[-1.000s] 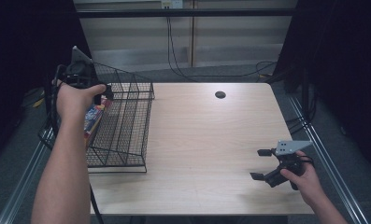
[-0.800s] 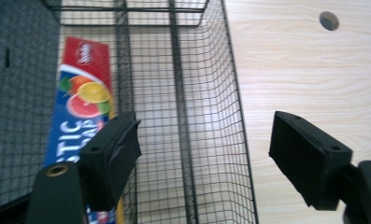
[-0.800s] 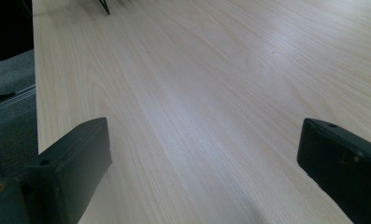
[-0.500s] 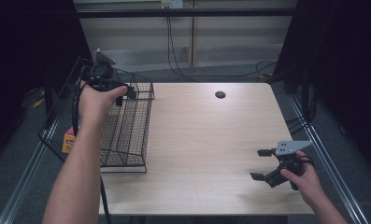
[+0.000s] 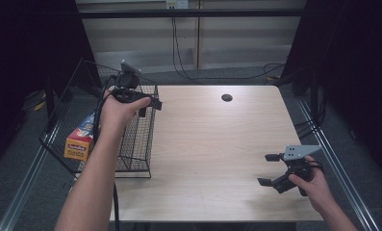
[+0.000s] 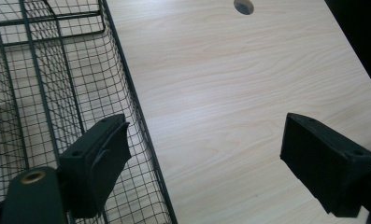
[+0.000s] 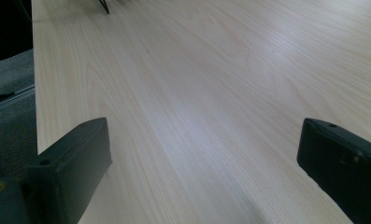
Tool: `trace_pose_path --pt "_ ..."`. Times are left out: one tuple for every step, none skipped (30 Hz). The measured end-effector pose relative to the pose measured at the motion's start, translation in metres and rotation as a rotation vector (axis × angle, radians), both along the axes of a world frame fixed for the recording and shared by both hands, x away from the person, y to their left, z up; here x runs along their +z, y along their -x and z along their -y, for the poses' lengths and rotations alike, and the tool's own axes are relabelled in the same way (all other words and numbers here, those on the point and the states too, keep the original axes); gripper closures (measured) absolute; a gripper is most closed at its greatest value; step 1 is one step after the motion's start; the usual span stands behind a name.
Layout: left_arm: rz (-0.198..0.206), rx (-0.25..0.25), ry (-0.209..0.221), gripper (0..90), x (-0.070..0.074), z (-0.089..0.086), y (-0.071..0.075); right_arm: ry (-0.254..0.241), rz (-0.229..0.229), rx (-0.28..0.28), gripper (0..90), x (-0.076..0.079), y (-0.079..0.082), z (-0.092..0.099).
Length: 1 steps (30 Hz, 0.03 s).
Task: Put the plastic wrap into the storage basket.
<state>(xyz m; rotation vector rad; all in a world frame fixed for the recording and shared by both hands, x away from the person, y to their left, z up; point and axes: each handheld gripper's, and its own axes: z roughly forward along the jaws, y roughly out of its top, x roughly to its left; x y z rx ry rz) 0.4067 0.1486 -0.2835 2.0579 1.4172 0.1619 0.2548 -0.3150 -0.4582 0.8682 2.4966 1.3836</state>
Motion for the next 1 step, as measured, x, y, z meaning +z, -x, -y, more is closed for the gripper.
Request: trace_pose_path --pt "-0.002 -0.007 0.000 14.7 -0.0011 0.0012 0.0001 0.001 0.002 -0.001 2.6 -0.0003 -0.0002 -0.0001"
